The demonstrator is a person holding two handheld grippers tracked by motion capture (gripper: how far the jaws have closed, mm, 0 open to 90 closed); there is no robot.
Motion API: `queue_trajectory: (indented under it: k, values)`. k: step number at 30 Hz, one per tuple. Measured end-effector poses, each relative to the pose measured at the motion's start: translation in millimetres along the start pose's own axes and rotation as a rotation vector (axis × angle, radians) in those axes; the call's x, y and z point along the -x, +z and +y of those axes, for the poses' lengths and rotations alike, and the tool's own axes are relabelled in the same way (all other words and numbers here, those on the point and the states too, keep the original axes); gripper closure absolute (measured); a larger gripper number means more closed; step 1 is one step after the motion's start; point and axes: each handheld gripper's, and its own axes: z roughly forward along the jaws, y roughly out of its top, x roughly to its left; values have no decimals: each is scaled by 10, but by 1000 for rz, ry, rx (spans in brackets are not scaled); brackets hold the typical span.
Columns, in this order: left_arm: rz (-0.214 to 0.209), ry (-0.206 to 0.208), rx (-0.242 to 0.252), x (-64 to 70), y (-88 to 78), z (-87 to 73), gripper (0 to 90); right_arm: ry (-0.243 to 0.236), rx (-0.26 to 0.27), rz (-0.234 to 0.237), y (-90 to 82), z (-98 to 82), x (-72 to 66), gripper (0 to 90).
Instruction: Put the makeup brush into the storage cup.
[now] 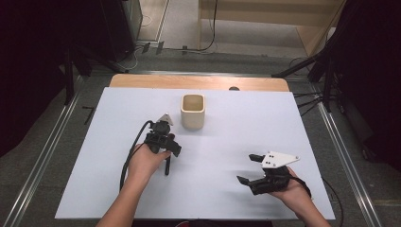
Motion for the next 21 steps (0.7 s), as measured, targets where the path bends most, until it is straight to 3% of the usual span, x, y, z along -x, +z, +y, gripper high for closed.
queue_trajectory:
  k: [10, 13, 21]
  values:
    - [75, 28, 2, 87, 69, -14, 249, 6, 0, 1, 5, -4, 12, 154]
    - [98, 56, -5, 119, 82, -20, 241, 4, -1, 0, 4, -4, 9, 154]
    - [127, 48, -3, 157, 97, -21, 241, 6, -5, -1, 8, -8, 11, 155]
